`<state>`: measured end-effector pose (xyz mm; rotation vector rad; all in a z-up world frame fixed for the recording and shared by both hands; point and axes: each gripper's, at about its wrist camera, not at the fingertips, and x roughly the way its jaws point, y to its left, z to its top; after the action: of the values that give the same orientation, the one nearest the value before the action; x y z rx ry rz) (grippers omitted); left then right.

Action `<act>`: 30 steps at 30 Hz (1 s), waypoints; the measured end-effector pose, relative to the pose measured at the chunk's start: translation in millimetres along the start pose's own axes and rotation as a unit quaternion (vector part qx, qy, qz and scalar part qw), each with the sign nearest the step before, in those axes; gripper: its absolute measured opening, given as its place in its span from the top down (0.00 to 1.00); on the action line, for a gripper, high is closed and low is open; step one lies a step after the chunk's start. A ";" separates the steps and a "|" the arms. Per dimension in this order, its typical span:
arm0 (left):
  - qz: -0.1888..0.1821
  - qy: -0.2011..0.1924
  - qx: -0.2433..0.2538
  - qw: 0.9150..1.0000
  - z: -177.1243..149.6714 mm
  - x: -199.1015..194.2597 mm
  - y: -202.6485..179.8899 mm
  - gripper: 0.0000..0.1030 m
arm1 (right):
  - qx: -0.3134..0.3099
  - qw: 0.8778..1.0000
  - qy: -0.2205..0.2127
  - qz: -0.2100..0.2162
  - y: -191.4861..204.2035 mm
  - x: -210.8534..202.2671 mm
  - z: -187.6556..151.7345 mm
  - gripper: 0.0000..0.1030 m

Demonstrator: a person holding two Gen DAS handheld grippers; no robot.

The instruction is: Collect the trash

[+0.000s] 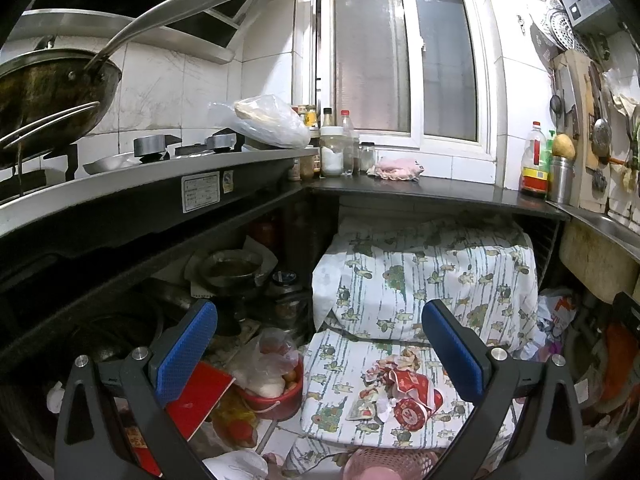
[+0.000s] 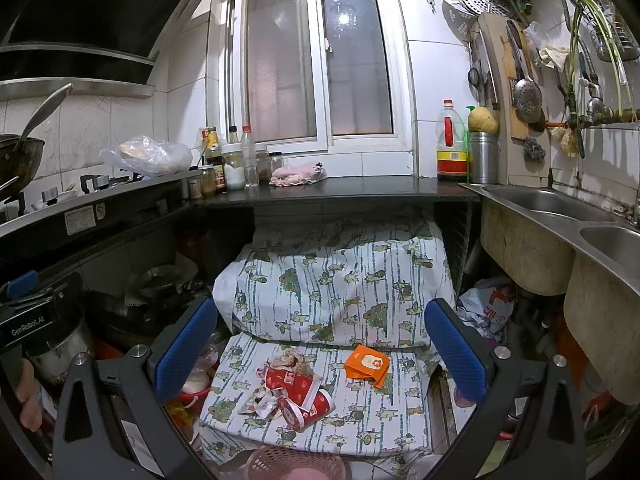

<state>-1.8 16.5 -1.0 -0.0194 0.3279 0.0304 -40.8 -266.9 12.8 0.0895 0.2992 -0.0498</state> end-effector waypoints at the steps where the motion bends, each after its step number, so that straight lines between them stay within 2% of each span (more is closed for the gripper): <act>1: 0.000 0.000 0.000 1.000 0.1 0.1 0.1 0.00 | 0.000 1.000 0.000 0.000 -1.0 0.1 -0.4 0.00; 9: -0.001 0.003 0.000 1.000 -6.6 -3.2 -1.9 0.00 | 0.000 1.000 0.000 0.000 0.0 0.2 -0.3 0.00; 25: -0.001 0.002 0.000 1.000 0.0 0.4 -0.6 0.00 | 0.000 1.000 0.001 -0.001 -0.6 0.5 -0.1 0.00; 30: -0.002 0.006 0.005 1.000 -9.9 -1.6 -7.8 0.00 | 0.000 1.000 0.002 -0.001 -0.7 0.9 -1.1 0.00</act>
<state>-6.3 8.4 -9.8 -0.0104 0.3407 0.0251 -40.3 -267.5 11.4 0.0887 0.3036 -0.0508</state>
